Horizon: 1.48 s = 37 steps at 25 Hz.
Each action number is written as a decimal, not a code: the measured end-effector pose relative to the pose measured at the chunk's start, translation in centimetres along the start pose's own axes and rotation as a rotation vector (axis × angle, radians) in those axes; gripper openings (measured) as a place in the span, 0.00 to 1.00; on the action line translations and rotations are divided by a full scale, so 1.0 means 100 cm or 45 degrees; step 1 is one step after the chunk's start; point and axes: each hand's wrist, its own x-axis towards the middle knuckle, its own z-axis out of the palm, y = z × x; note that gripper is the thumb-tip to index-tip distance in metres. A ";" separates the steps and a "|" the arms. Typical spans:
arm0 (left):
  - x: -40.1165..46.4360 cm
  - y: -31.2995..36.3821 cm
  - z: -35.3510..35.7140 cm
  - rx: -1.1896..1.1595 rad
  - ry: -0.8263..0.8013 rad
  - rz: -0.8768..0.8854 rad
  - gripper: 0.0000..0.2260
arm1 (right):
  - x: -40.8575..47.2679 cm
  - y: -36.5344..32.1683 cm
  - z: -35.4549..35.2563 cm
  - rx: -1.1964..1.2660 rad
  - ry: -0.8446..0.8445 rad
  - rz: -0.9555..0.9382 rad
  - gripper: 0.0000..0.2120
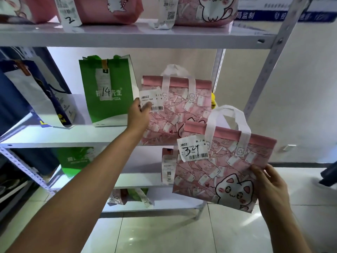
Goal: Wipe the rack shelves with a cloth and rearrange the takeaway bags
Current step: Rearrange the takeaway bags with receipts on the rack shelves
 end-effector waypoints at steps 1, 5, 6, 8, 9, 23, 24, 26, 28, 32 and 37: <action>-0.009 0.001 -0.011 -0.002 0.005 0.026 0.18 | -0.003 0.000 0.000 -0.007 0.010 0.000 0.06; -0.044 -0.004 -0.059 -0.104 0.034 0.106 0.04 | -0.019 -0.007 0.006 -0.034 0.046 -0.019 0.05; -0.053 -0.006 -0.070 -0.100 0.049 0.118 0.06 | -0.025 -0.010 0.009 -0.046 0.054 -0.036 0.05; -0.069 -0.012 -0.094 -0.087 0.067 0.130 0.07 | -0.039 -0.017 0.016 -0.056 0.070 -0.067 0.06; -0.077 -0.016 -0.106 -0.089 0.075 0.136 0.06 | -0.047 -0.020 0.019 -0.059 0.068 -0.077 0.06; -0.180 -0.119 -0.241 -0.022 0.253 -0.167 0.08 | -0.108 -0.050 0.055 0.004 0.083 -0.147 0.05; -0.185 -0.126 -0.249 -0.018 0.253 -0.178 0.09 | -0.104 -0.052 0.057 0.016 0.106 -0.143 0.04; -0.194 -0.138 -0.259 -0.015 0.238 -0.201 0.08 | -0.090 -0.057 0.063 0.045 0.135 -0.135 0.04; -0.202 -0.147 -0.259 -0.008 0.213 -0.241 0.08 | -0.069 -0.061 0.075 0.044 0.150 -0.122 0.05; -0.213 -0.160 -0.239 -0.026 0.107 -0.317 0.09 | -0.023 -0.067 0.110 0.015 0.174 -0.122 0.05; -0.220 -0.162 -0.195 -0.006 -0.004 -0.335 0.08 | 0.028 -0.073 0.152 0.034 0.076 -0.180 0.06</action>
